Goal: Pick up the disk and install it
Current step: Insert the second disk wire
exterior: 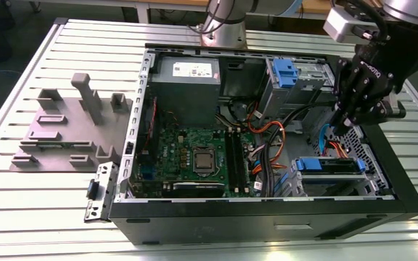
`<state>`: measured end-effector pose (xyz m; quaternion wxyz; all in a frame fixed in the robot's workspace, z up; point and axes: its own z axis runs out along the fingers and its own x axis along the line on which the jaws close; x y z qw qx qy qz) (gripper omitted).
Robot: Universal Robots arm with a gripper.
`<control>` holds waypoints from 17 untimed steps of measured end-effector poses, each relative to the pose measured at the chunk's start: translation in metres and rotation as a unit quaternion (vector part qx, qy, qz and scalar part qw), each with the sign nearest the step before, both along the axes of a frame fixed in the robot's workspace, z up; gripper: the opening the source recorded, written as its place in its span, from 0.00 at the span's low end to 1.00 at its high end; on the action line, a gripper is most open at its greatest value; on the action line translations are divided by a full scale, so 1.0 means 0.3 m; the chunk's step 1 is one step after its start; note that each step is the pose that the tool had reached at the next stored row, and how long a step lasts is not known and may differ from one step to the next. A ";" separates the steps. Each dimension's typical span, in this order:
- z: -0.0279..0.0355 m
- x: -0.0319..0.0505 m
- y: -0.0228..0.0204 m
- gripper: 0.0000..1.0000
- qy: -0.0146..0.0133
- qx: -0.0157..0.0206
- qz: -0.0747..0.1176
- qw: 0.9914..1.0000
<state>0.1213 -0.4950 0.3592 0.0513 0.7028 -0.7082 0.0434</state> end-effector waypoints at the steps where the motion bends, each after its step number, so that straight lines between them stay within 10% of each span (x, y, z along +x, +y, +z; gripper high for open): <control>1: -0.001 0.001 0.000 0.24 0.000 0.000 -0.001 1.000; 17: -0.021 0.002 0.000 0.16 0.000 -0.001 -0.002 1.000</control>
